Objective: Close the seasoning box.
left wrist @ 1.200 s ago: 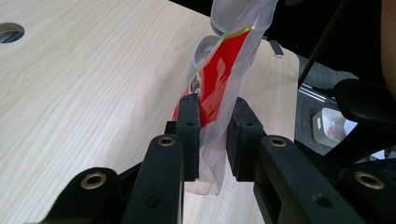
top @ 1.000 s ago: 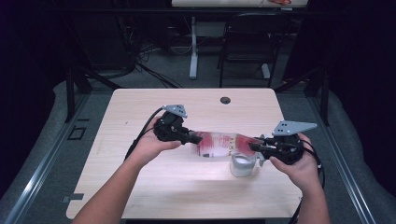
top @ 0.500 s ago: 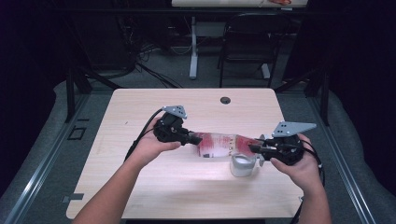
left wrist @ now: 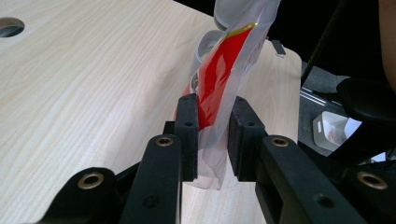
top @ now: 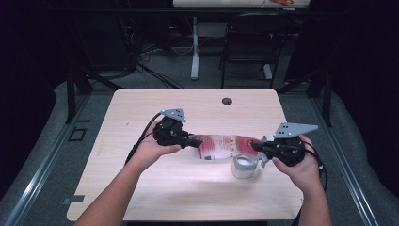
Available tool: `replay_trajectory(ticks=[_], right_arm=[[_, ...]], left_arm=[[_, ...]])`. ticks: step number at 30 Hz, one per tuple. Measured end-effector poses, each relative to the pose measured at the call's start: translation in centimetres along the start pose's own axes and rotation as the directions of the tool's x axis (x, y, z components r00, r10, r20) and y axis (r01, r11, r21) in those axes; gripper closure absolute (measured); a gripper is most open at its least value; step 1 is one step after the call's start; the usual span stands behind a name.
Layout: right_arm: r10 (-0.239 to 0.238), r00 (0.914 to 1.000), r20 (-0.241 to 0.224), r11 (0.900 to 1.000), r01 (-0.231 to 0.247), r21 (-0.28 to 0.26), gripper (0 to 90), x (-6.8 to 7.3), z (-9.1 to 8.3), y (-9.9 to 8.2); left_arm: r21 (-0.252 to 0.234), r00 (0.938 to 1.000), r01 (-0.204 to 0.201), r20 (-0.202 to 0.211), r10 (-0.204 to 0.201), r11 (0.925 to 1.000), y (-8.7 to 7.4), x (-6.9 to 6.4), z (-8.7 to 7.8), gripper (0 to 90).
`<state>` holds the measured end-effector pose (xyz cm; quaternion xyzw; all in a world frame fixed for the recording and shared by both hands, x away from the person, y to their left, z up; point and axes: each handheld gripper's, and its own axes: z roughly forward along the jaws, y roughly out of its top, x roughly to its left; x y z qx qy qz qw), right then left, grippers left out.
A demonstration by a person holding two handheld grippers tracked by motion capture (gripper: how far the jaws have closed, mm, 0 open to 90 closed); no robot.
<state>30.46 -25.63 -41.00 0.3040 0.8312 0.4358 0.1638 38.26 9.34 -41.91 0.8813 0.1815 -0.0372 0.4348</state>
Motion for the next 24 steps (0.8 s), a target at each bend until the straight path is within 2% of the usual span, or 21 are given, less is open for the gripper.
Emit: replay_trajectory(ticks=[1, 4, 8, 12, 16, 24], right_arm=[[-0.001, 1.0000, -0.001, 1.0000, 0.001, -0.006, 89.2, 0.1, 0.0, 0.0], [-0.007, 1.0000, -0.003, 0.9998, 0.007, -0.016, 89.5, 0.2, 0.0, 0.1], [-0.016, 0.9998, -0.012, 0.9996, 0.016, -0.023, 89.8, 0.4, 0.1, 0.2], [-0.036, 0.9993, -0.002, 0.9991, 0.036, -0.022, 89.9, 0.8, 0.2, 0.5], [-0.051, 0.9987, 0.010, 0.9984, 0.051, -0.023, 89.9, 1.3, 0.4, 0.8], [-0.098, 0.9951, -0.005, 0.9951, 0.098, 0.014, 90.0, 2.5, 1.5, 2.2]], left_arm=[[0.002, 0.9999, 0.004, -0.017, -0.004, 1.0000, -0.1, -0.1, 0.0, 75.8], [-0.010, 1.0000, 0.003, -0.001, -0.003, 0.9999, -0.4, 0.1, 0.0, 75.2], [-0.002, 0.9999, 0.001, -0.011, -0.001, 1.0000, -0.9, 0.2, -0.1, 72.9], [-0.034, 0.9999, 0.011, -0.008, -0.011, 0.9994, -1.5, 0.3, -0.2, 69.8], [-0.046, 0.9998, 0.014, -0.011, -0.015, 0.9988, -2.1, 0.4, -0.6, 68.6], [-0.066, 0.9984, 0.033, -0.044, -0.036, 0.9972, -4.0, 0.8, -1.6, 68.2]])
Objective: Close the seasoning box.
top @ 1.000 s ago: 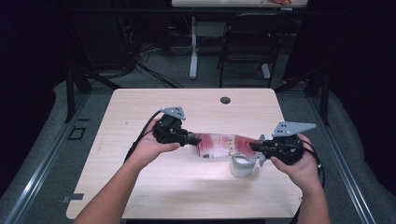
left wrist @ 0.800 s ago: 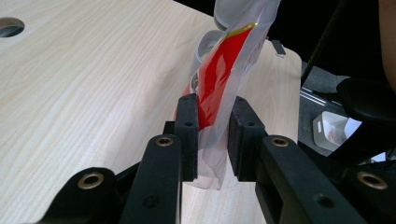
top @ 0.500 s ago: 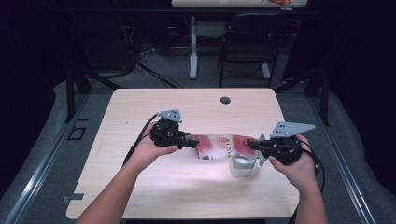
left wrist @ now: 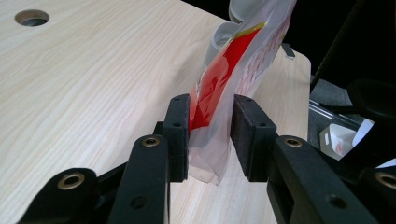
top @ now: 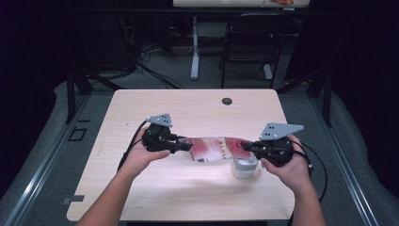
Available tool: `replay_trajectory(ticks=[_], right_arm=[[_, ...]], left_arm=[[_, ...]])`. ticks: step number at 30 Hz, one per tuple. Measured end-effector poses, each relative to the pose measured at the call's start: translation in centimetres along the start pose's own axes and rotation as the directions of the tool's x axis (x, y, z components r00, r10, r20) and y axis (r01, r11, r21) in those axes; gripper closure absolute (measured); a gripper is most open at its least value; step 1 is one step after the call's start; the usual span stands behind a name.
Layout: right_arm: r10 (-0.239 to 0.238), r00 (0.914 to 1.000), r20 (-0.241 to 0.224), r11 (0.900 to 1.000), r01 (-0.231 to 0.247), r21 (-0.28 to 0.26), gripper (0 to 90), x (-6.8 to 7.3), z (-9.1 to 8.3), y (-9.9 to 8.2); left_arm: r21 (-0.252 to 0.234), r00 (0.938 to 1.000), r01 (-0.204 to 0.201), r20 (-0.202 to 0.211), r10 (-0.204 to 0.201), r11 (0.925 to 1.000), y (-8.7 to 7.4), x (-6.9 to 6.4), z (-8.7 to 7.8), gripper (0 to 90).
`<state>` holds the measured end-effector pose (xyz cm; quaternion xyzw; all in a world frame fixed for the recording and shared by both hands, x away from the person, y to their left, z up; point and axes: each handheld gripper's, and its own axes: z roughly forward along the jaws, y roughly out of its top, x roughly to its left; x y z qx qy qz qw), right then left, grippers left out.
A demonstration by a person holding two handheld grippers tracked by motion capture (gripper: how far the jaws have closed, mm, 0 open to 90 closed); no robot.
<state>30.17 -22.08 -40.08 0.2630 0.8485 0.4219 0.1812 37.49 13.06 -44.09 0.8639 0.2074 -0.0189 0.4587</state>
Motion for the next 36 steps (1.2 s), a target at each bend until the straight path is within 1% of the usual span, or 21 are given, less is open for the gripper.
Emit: replay_trajectory(ticks=[2, 7, 11, 13, 15, 18, 20, 23, 24, 26, 28, 29, 30, 32, 33, 36], right_arm=[[-0.008, 1.0000, -0.004, 1.0000, 0.008, 0.006, 90.0, 0.2, 0.4, 0.6], [-0.048, 0.9988, -0.012, 0.9978, 0.048, 0.045, 90.0, 0.6, 1.0, 2.5], [-0.097, 0.9953, -0.008, 0.9909, 0.097, 0.093, 90.0, 1.2, 1.3, 4.2], [-0.109, 0.9940, -0.009, 0.9874, 0.109, 0.115, 90.0, 1.4, 1.5, 4.8], [-0.111, 0.9938, -0.010, 0.9864, 0.111, 0.121, 90.0, 1.4, 1.7, 5.0], [-0.113, 0.9935, -0.011, 0.9845, 0.114, 0.134, 90.0, 1.4, 1.9, 5.1], [-0.112, 0.9936, -0.012, 0.9828, 0.113, 0.147, 90.0, 1.3, 2.0, 5.1], [-0.116, 0.9932, -0.010, 0.9793, 0.116, 0.165, 90.0, 1.3, 2.3, 5.0], [-0.116, 0.9932, -0.012, 0.9793, 0.116, 0.166, 90.0, 1.4, 2.4, 5.0], [-0.118, 0.9929, -0.012, 0.9773, 0.119, 0.176, 90.0, 1.4, 2.6, 5.1], [-0.115, 0.9931, -0.021, 0.9769, 0.117, 0.179, 90.0, 1.5, 2.8, 5.2], [-0.117, 0.9930, -0.017, 0.9760, 0.118, 0.183, 90.0, 1.5, 2.9, 5.2], [-0.118, 0.9929, -0.015, 0.9757, 0.119, 0.184, 90.0, 1.6, 3.0, 5.2], [-0.117, 0.9929, -0.019, 0.9760, 0.119, 0.183, 90.0, 1.6, 3.1, 5.3], [-0.116, 0.9931, -0.020, 0.9765, 0.117, 0.181, 90.0, 1.7, 3.2, 5.4], [-0.120, 0.9925, -0.022, 0.9754, 0.122, 0.184, 90.0, 1.9, 3.3, 5.6]], left_arm=[[-0.008, 1.0000, 0.003, -0.007, -0.003, 1.0000, -0.6, 0.1, -0.3, 68.3], [-0.041, 0.9997, 0.024, 0.002, -0.024, 0.9989, -2.0, 0.5, -1.0, 68.3], [-0.053, 0.9994, 0.036, 0.004, -0.035, 0.9980, -2.8, 0.7, -1.2, 67.9], [-0.058, 0.9992, 0.039, -0.002, -0.039, 0.9975, -3.1, 0.7, -1.3, 67.0], [-0.051, 0.9992, 0.031, -0.025, -0.032, 0.9982, -3.2, 0.7, -1.4, 64.6], [-0.076, 0.9988, 0.033, -0.032, -0.036, 0.9966, -3.5, 0.7, -1.8, 61.5], [-0.081, 0.9985, 0.032, -0.042, -0.035, 0.9962, -3.6, 0.8, -2.1, 59.9], [-0.086, 0.9977, 0.031, -0.058, -0.036, 0.9958, -3.9, 0.8, -2.4, 60.0], [-0.079, 0.9978, 0.027, -0.058, -0.031, 0.9965, -3.9, 0.8, -2.5, 61.4], [-0.085, 0.9975, 0.024, -0.064, -0.029, 0.9961, -4.2, 0.9, -2.7, 63.1], [-0.082, 0.9970, 0.021, -0.072, -0.027, 0.9964, -4.4, 0.9, -2.8, 66.1], [-0.077, 0.9967, 0.016, -0.078, -0.022, 0.9969, -4.4, 0.9, -2.9, 67.3], [-0.068, 0.9960, 0.009, -0.088, -0.015, 0.9976, -4.5, 0.8, -3.0, 69.7], [-0.054, 0.9955, 0.005, -0.094, -0.010, 0.9985, -4.6, 0.9, -3.1, 74.1], [-0.058, 0.9958, 0.005, -0.091, -0.010, 0.9983, -4.8, 0.9, -3.1, 77.7], [-0.055, 0.9956, 0.006, -0.093, -0.011, 0.9985, -5.1, 1.1, -3.1, 82.0]])
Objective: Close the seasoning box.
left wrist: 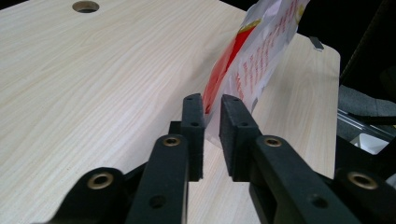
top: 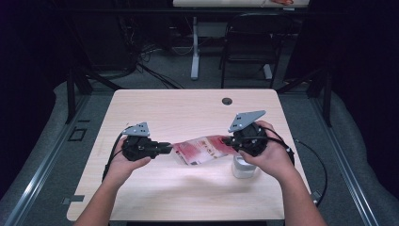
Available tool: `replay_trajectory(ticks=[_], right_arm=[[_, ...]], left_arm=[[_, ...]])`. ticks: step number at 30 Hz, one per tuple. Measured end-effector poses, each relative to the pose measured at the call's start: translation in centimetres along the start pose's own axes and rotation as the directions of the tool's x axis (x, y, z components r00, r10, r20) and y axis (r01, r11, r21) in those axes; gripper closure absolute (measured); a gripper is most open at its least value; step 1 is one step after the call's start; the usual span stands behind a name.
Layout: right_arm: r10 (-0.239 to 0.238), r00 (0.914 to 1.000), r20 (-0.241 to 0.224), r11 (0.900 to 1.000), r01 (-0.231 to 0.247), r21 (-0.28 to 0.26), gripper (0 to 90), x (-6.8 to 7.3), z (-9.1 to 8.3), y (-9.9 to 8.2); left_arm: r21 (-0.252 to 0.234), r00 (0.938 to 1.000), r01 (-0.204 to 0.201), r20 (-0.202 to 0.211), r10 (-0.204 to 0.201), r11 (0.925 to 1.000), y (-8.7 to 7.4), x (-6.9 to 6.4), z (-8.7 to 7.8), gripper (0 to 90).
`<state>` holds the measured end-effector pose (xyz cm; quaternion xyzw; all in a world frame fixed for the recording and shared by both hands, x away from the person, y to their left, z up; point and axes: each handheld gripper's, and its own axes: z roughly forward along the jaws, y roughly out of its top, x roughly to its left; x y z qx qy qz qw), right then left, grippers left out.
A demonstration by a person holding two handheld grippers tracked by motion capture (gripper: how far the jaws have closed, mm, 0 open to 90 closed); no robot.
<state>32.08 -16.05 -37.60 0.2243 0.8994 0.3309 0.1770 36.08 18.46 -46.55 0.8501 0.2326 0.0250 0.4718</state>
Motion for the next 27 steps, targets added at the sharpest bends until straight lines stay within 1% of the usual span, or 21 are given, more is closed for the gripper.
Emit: replay_trajectory(ticks=[2, 3, 7, 12, 13, 15, 16, 18, 22, 25, 27], right_arm=[[0.000, 1.0000, -0.005, 1.0000, 0.000, -0.001, 90.0, 0.1, 0.2, 0.2], [-0.004, 1.0000, 0.001, 1.0000, 0.004, 0.002, 90.0, 0.2, 0.2, 0.4], [-0.006, 1.0000, -0.001, 1.0000, 0.006, -0.004, 90.0, 0.3, 0.4, 0.8], [-0.015, 0.9998, -0.013, 0.9998, 0.015, -0.012, 90.0, 0.8, 0.9, 1.4], [-0.020, 0.9997, -0.012, 0.9998, 0.020, -0.007, 90.0, 0.8, 0.9, 1.5], [-0.025, 0.9995, -0.019, 0.9996, 0.025, -0.012, 90.0, 1.1, 1.1, 1.8], [-0.026, 0.9995, -0.018, 0.9995, 0.026, -0.018, 90.0, 1.2, 1.3, 1.9], [-0.029, 0.9994, -0.022, 0.9994, 0.028, -0.021, 90.0, 1.3, 1.4, 2.2], [-0.034, 0.9990, -0.030, 0.9992, 0.033, -0.024, 90.0, 1.5, 1.6, 2.4], [-0.037, 0.9989, -0.028, 0.9991, 0.036, -0.022, 90.0, 1.6, 1.8, 2.6], [-0.029, 0.9991, -0.032, 0.9992, 0.028, -0.028, 90.0, 1.6, 2.1, 2.6]], left_arm=[[0.013, 1.0000, -0.006, -0.002, 0.006, 0.9999, -0.1, 0.0, 0.1, 83.3], [0.016, 1.0000, -0.007, -0.003, 0.007, 0.9999, -0.2, 0.0, 0.1, 83.8], [0.032, 0.9999, -0.010, 0.005, 0.010, 0.9994, -0.7, 0.1, 0.4, 85.6], [0.067, 1.0000, -0.003, -0.008, 0.003, 0.9977, -1.4, 0.2, 1.0, 86.8], [0.084, 0.9999, -0.004, -0.013, 0.005, 0.9964, -1.5, 0.2, 1.2, 87.3], [0.104, 0.9997, -0.007, -0.022, 0.010, 0.9945, -1.7, 0.2, 1.6, 88.3], [0.108, 0.9996, -0.007, -0.026, 0.010, 0.9941, -1.8, 0.2, 1.8, 88.7], [0.115, 0.9999, 0.001, -0.014, 0.000, 0.9934, -2.1, 0.2, 2.2, 89.1], [0.132, 1.0000, 0.001, -0.009, 0.000, 0.9913, -2.4, 0.3, 2.6, 89.4], [0.126, 0.9999, 0.015, -0.007, -0.014, 0.9919, -2.7, 0.4, 2.8, 89.5], [0.131, 0.9998, 0.018, -0.005, -0.018, 0.9912, -2.9, 0.4, 2.9, 89.6]])
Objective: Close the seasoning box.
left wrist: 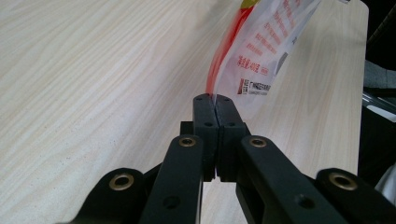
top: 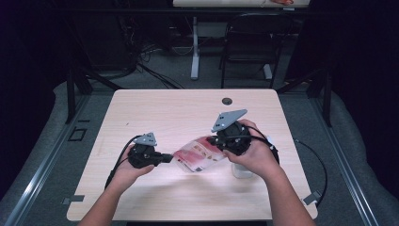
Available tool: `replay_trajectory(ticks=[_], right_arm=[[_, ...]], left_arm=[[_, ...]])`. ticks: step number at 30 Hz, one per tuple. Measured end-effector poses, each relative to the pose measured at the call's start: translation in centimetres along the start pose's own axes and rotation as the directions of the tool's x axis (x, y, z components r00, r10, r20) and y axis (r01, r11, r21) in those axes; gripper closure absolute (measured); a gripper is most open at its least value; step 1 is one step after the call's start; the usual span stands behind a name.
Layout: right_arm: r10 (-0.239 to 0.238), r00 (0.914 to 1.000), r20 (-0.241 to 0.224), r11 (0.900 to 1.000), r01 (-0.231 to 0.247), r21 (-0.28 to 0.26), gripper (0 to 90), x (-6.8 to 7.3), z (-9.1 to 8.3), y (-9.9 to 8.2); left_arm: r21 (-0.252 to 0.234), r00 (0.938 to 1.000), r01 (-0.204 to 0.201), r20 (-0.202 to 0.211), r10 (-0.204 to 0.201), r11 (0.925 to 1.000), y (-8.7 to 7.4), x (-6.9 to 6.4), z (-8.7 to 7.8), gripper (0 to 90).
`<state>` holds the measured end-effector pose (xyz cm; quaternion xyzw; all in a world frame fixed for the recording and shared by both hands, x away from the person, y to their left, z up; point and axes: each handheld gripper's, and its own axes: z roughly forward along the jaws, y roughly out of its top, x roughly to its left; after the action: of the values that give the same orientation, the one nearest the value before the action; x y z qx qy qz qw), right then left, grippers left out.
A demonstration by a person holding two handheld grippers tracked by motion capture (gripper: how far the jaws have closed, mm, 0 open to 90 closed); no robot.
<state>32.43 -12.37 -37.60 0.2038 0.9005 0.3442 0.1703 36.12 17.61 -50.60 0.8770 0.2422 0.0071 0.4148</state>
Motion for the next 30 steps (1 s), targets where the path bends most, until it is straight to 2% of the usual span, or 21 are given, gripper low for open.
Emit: replay_trajectory(ticks=[2, 9, 11, 12, 13, 14, 16, 19, 22, 25, 28, 30], right_arm=[[-0.001, 1.0000, -0.004, 1.0000, 0.001, 0.001, 90.0, 0.1, 0.1, 0.0], [-0.005, 0.9997, -0.024, 1.0000, 0.005, 0.004, 90.0, 0.5, 1.1, -0.2], [-0.002, 0.9997, -0.024, 0.9999, 0.002, 0.010, 90.0, 0.5, 1.4, -0.4], [0.001, 0.9995, -0.030, 1.0000, 0.000, 0.008, 90.0, 0.5, 1.6, -0.4], [-0.002, 0.9995, -0.033, 0.9999, 0.002, 0.013, 90.0, 0.5, 1.8, -0.5], [-0.001, 0.9994, -0.034, 0.9999, 0.001, 0.012, 90.0, 0.5, 2.0, -0.6], [-0.005, 0.9992, -0.039, 0.9999, 0.006, 0.013, 90.0, 0.5, 2.0, -0.7], [-0.010, 0.9988, -0.048, 0.9999, 0.010, 0.004, 90.0, 0.5, 2.1, -0.6], [-0.015, 0.9986, -0.051, 0.9999, 0.015, 0.003, 90.0, 0.5, 2.1, -0.6], [-0.024, 0.9985, -0.050, 0.9997, 0.024, 0.004, 90.0, 0.7, 2.0, -0.5], [-0.036, 0.9979, -0.054, 0.9993, 0.036, 0.013, 90.0, 0.9, 2.2, -0.3], [-0.046, 0.9975, -0.054, 0.9987, 0.047, 0.020, 90.0, 1.1, 2.3, -0.1]], left_arm=[[-0.007, 0.9997, 0.023, 0.013, -0.023, 0.9997, -0.4, 0.1, 0.2, 89.6], [0.018, 0.9992, 0.039, 0.005, -0.039, 0.9991, -1.2, 0.4, 0.8, 89.4], [0.025, 0.9984, 0.053, 0.018, -0.053, 0.9983, -1.5, 0.6, 1.1, 89.2], [0.032, 0.9985, 0.054, 0.007, -0.054, 0.9980, -1.6, 0.6, 1.2, 89.2], [0.032, 0.9979, 0.060, 0.023, -0.061, 0.9977, -1.7, 0.7, 1.4, 89.1], [0.032, 0.9979, 0.063, 0.013, -0.064, 0.9975, -1.7, 0.7, 1.5, 89.1], [0.031, 0.9975, 0.066, 0.022, -0.067, 0.9973, -1.8, 0.9, 1.6, 89.1], [0.030, 0.9972, 0.071, 0.021, -0.072, 0.9970, -1.8, 0.9, 1.5, 87.7], [0.016, 0.9963, 0.082, 0.025, -0.082, 0.9965, -1.9, 1.1, 1.3, 81.3], [0.014, 0.9965, 0.083, 0.012, -0.083, 0.9965, -1.8, 1.2, 0.8, 79.8], [0.015, 0.9944, 0.100, 0.035, -0.100, 0.9949, -1.9, 1.4, 0.4, 77.8], [-0.003, 0.9946, 0.098, 0.032, -0.098, 0.9951, -1.9, 1.4, 0.3, 75.6]])
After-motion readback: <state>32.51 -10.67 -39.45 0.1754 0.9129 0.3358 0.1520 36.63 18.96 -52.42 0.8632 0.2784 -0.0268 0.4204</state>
